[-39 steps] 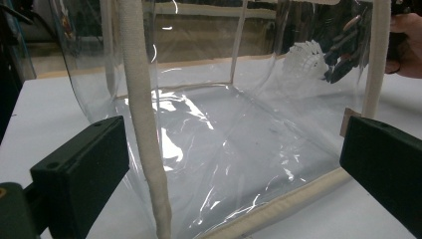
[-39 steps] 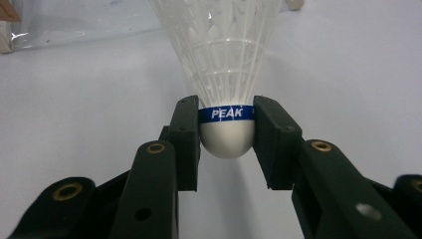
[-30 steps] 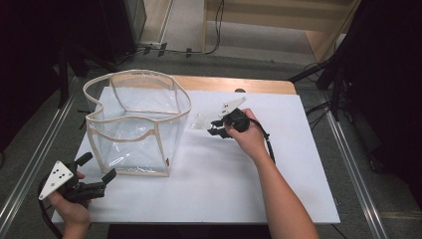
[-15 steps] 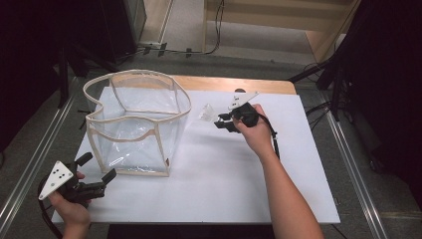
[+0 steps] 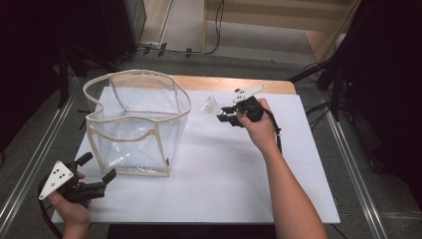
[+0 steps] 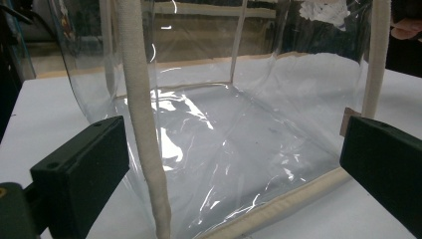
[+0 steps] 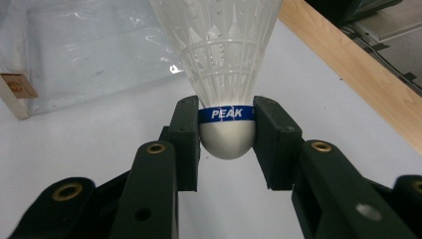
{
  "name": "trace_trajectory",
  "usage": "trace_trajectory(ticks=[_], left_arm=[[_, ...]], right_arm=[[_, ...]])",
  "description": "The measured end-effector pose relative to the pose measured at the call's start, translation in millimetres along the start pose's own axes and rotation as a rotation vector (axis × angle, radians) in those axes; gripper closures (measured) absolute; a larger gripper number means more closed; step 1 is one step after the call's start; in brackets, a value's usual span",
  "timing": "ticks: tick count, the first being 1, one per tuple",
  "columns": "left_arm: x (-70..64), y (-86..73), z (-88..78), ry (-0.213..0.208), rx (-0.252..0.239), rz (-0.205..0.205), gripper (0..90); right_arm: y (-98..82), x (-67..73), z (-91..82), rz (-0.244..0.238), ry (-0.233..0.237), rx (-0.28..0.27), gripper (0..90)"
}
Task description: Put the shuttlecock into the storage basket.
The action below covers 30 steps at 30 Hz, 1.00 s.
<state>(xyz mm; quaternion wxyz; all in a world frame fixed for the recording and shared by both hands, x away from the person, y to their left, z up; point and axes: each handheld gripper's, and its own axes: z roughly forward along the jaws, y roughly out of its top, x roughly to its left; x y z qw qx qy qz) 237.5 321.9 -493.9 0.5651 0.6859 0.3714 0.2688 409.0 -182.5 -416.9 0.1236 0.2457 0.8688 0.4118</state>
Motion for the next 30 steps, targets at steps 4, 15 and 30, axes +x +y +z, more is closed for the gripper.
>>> trace_trajectory(ticks=[4, 15, 30], left_arm=[[0.1, 0.0, 0.0, -0.001, -0.001, -0.001, 0.0], [0.4, 0.0, 0.3, -0.002, -0.003, -0.003, 0.0], [0.5, 0.0, 0.4, -0.003, -0.002, -0.001, 0.0]], right_arm=[[5.0, -1.1, -5.5, 0.005, -0.005, -0.007, 62.7], [17.0, -1.7, -13.3, 0.012, -0.004, -0.036, 62.7], [35.8, 1.6, -22.0, 0.016, -0.003, -0.085, 62.7]])
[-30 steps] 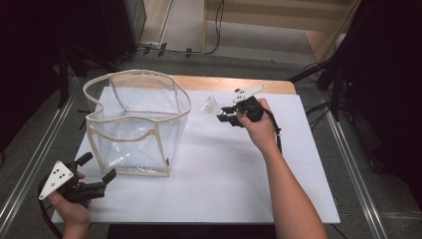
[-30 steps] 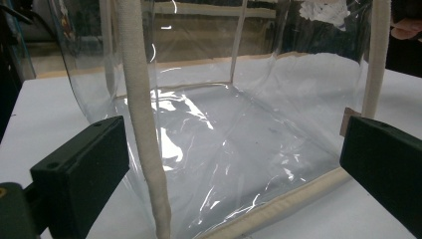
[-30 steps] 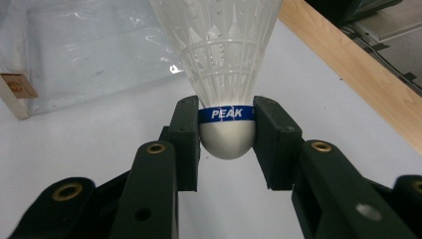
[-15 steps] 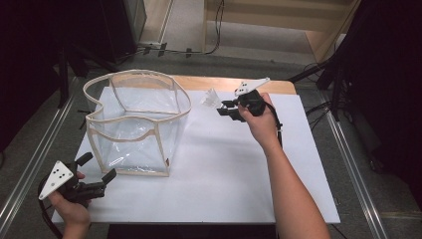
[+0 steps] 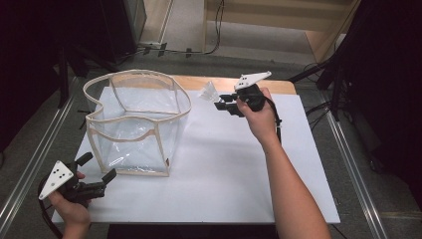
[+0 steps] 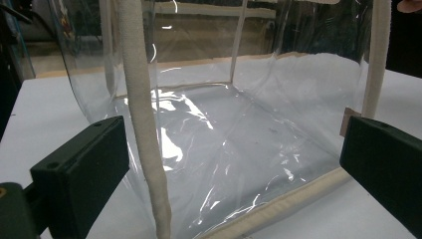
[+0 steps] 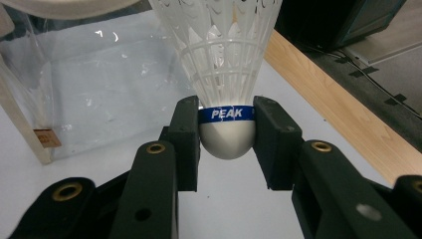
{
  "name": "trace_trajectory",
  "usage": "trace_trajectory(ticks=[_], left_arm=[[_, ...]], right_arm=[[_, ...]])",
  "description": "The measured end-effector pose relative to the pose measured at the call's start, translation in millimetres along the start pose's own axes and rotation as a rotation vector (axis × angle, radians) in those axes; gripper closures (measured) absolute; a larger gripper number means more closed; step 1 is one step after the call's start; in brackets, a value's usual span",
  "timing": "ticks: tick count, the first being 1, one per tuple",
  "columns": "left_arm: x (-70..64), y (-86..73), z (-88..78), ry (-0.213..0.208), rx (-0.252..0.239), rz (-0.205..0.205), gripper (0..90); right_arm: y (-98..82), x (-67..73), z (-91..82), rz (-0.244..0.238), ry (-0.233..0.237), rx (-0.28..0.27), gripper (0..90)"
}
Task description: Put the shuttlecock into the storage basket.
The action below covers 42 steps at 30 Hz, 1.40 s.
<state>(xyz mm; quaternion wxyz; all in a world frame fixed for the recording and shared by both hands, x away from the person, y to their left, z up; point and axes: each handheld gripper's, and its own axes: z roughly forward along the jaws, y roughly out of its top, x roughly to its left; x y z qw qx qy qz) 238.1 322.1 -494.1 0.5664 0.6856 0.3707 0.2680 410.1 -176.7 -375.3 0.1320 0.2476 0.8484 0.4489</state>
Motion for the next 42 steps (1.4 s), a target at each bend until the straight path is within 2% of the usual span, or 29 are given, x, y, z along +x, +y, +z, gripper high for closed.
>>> trace_trajectory(ticks=[19, 27, 42], left_arm=[[-0.1, 0.0, -0.1, -0.001, -0.001, -0.002, 0.0], [-0.2, 0.1, 0.0, -0.001, -0.003, -0.002, 0.0], [-0.2, 0.1, 0.0, -0.003, -0.002, -0.002, 0.0]], right_arm=[[20.0, 5.4, -2.7, -0.001, 0.023, -0.042, 62.6], [33.0, 14.0, -3.9, -0.034, 0.026, -0.055, 62.7], [50.6, 23.0, -3.1, -0.052, 0.047, -0.085, 62.6]])
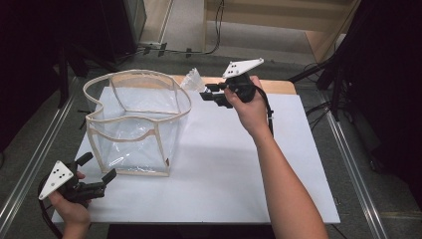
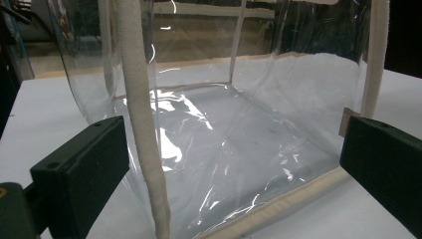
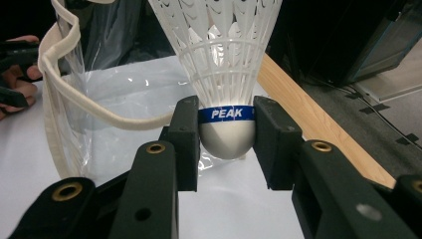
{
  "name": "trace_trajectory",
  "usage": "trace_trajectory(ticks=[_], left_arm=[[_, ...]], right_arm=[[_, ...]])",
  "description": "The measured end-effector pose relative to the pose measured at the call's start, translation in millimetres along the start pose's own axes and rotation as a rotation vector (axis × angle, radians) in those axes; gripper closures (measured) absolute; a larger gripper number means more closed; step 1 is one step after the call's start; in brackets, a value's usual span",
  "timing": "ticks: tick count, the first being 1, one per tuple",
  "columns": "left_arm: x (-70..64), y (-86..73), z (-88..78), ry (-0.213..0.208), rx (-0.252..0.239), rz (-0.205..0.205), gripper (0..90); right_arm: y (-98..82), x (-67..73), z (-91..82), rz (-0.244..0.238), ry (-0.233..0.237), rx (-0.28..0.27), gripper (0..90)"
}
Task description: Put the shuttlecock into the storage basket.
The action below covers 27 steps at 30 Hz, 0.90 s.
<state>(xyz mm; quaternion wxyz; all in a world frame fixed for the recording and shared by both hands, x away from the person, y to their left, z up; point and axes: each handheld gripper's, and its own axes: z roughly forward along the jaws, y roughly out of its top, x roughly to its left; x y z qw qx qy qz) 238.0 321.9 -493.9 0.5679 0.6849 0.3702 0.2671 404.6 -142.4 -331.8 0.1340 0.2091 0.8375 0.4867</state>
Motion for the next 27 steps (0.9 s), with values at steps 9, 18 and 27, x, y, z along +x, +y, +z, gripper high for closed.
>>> trace_trajectory(ticks=[9, 18, 27], left_arm=[[0.1, 0.0, 0.0, -0.001, 0.0, 0.0, 0.0], [0.2, 0.1, -0.1, -0.001, -0.001, -0.002, 0.0], [0.4, 0.1, -0.3, -0.001, -0.001, -0.003, 0.0]], right_arm=[[7.1, 5.5, 8.2, -0.008, 0.015, -0.004, 62.7], [14.2, 10.4, 16.9, -0.018, 0.032, -0.011, 62.7], [18.2, 14.4, 25.7, -0.016, 0.046, -0.01, 62.7]])
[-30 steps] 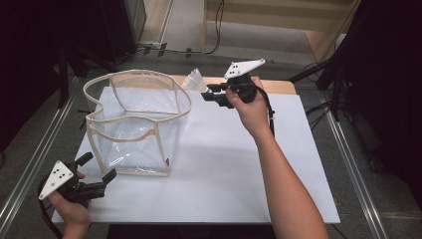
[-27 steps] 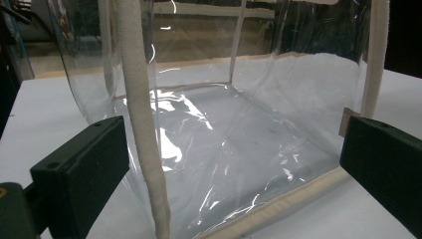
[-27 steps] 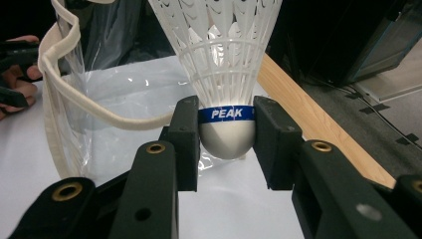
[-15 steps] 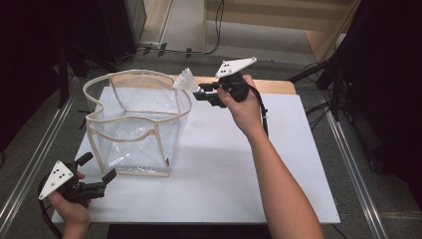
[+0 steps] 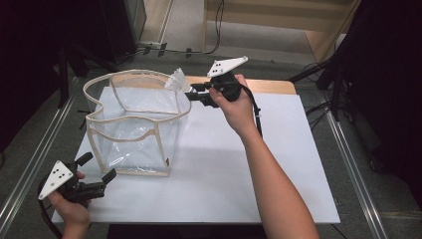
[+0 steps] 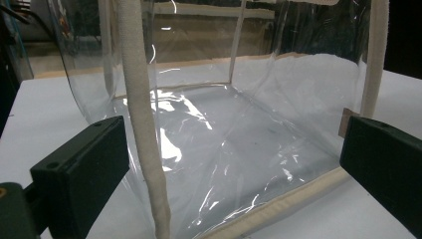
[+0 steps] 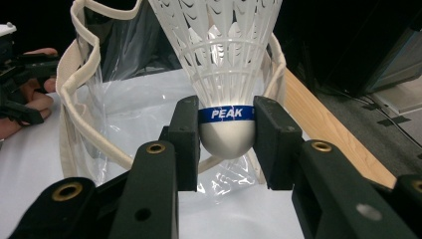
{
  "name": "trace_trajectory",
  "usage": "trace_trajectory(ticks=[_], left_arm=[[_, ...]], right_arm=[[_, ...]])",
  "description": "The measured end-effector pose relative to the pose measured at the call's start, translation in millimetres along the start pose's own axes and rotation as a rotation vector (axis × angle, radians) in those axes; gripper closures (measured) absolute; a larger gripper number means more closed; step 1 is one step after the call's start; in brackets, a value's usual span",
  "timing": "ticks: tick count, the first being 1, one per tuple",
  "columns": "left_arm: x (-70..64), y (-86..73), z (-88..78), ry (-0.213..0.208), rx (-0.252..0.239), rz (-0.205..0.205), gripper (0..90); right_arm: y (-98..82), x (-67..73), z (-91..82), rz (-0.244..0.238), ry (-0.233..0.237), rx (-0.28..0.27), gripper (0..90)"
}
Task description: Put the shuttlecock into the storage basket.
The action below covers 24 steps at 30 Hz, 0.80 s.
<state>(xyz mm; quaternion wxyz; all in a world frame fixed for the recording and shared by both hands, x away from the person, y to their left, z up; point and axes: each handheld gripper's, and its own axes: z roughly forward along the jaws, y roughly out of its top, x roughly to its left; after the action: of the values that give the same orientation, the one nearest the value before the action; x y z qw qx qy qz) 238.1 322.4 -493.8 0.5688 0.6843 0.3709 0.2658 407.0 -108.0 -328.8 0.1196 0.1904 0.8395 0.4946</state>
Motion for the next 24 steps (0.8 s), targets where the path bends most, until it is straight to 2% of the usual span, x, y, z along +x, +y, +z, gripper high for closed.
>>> trace_trajectory(ticks=[11, 14, 16, 20, 22, 24], left_arm=[[0.5, -0.1, -0.5, -0.003, -0.003, -0.002, 0.0], [0.4, -0.2, -0.4, -0.003, -0.004, -0.003, 0.0], [0.4, -0.1, -0.4, -0.003, -0.003, -0.003, 0.0], [0.1, -0.2, 0.0, -0.002, -0.003, -0.003, 0.0], [0.1, -0.1, 0.0, -0.002, -0.001, -0.001, 0.0], [0.1, -0.1, 0.0, -0.002, 0.0, 0.0, 0.0]], right_arm=[[1.5, 4.3, 11.9, -0.003, 0.032, 0.006, 60.9], [0.6, 3.6, 10.4, 0.02, 0.056, -0.004, 33.0], [-0.6, 3.8, 8.0, 0.016, 0.053, -0.005, 23.1], [-4.9, 4.5, 0.9, 0.017, 0.006, -0.017, 9.4], [-8.8, 4.2, -3.5, 0.021, -0.033, -0.022, 3.1], [-11.8, 3.2, -6.4, 0.031, -0.033, -0.019, 0.0]])
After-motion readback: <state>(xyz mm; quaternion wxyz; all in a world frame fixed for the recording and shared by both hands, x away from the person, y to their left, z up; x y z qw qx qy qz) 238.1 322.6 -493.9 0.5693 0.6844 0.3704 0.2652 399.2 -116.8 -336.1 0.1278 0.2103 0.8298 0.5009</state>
